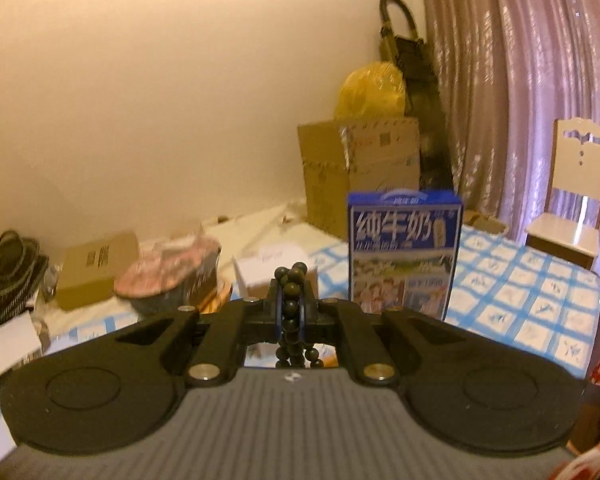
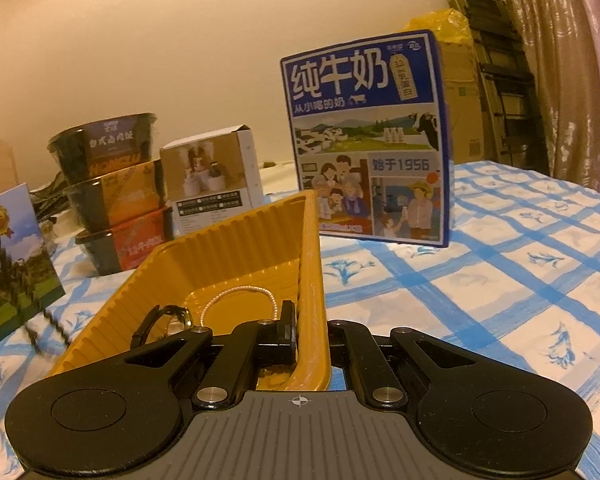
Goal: Organize jewelry
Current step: 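Lift the wooden bead bracelet high with the left tool, beads dangling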
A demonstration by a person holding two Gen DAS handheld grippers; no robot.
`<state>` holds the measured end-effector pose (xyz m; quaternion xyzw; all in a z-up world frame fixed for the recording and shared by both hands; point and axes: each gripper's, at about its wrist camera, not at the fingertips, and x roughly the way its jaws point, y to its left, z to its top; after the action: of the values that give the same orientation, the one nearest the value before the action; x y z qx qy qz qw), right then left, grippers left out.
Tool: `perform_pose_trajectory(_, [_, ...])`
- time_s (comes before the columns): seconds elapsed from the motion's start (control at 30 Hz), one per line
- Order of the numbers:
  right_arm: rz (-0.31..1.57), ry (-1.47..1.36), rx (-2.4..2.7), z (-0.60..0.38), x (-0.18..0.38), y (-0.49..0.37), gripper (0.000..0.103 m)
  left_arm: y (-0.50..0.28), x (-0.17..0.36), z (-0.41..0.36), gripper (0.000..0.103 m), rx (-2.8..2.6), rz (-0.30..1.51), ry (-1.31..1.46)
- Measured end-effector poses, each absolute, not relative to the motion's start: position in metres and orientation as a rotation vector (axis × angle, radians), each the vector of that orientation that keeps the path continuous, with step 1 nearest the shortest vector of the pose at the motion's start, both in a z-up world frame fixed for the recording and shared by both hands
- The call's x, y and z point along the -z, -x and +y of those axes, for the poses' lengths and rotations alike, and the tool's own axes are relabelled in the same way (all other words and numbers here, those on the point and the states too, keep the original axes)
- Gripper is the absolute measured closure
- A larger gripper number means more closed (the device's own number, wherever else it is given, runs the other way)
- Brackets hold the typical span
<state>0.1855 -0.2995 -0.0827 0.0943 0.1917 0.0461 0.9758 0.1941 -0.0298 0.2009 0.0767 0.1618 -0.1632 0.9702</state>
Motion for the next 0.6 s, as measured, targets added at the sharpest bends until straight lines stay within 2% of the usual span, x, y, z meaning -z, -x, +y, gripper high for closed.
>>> perform_pose_trajectory(0.3, [0.397, -0.198, -0.135, -0.295, 0.084, -0.186, 0.098, -0.188, -0.242, -0.064, 0.096, 0.401, 0.216, -0.193])
perform_pose_trajectory(0.6, [0.405, -0.199, -0.135, -0.294, 0.085, -0.186, 0.098, -0.205, -0.234, -0.099, 0.096, 0.486, 0.256, -0.151])
